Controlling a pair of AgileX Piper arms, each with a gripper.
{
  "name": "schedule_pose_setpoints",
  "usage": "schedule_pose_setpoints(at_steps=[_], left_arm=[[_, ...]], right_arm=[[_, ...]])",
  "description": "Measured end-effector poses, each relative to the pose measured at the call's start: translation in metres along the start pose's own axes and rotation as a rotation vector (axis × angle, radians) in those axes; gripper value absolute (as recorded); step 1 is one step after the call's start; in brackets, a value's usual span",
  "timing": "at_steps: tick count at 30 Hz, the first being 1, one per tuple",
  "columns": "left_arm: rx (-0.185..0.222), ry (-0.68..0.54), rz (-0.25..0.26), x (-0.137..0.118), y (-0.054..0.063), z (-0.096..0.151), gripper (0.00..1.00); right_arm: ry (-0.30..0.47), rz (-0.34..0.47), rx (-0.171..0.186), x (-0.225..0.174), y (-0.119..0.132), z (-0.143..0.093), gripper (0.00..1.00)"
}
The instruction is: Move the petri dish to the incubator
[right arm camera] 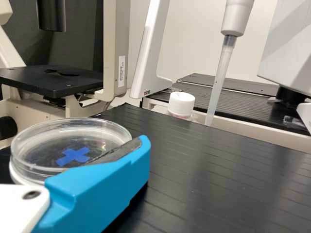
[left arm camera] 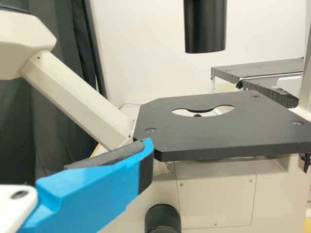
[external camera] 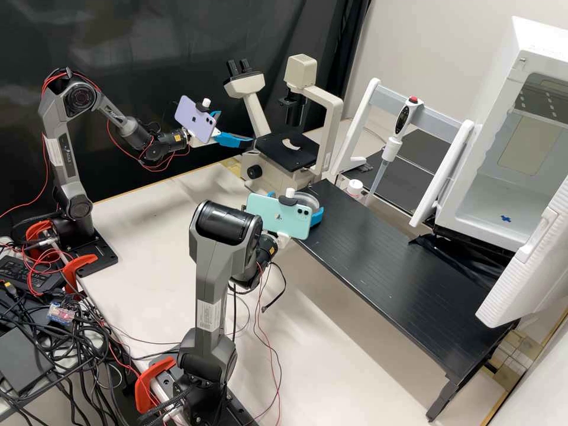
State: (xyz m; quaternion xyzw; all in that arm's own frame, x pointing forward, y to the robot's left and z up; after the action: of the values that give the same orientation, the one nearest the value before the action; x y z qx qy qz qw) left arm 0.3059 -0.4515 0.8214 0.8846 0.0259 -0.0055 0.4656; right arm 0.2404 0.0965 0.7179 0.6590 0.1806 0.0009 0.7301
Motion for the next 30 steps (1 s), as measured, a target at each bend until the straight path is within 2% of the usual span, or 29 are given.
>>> schedule_pose_setpoints(at_steps=[22, 25, 30], left_arm=[[0.0, 0.0, 0.0, 0.0, 0.0, 0.0, 1.0], [0.0, 0.0, 0.0, 0.0, 0.0, 0.0, 1.0], [0.0, 0.0, 0.0, 0.0, 0.0, 0.0, 1.0]], right_arm=[[-0.012, 0.01, 0.011, 0.0, 0.003, 0.004, 0.0], [-0.007, 0.009, -0.002, -0.002, 0.008, 0.009, 0.0], [-0.038, 0.055, 0.011, -0.011, 0.025, 0.022, 0.0]])
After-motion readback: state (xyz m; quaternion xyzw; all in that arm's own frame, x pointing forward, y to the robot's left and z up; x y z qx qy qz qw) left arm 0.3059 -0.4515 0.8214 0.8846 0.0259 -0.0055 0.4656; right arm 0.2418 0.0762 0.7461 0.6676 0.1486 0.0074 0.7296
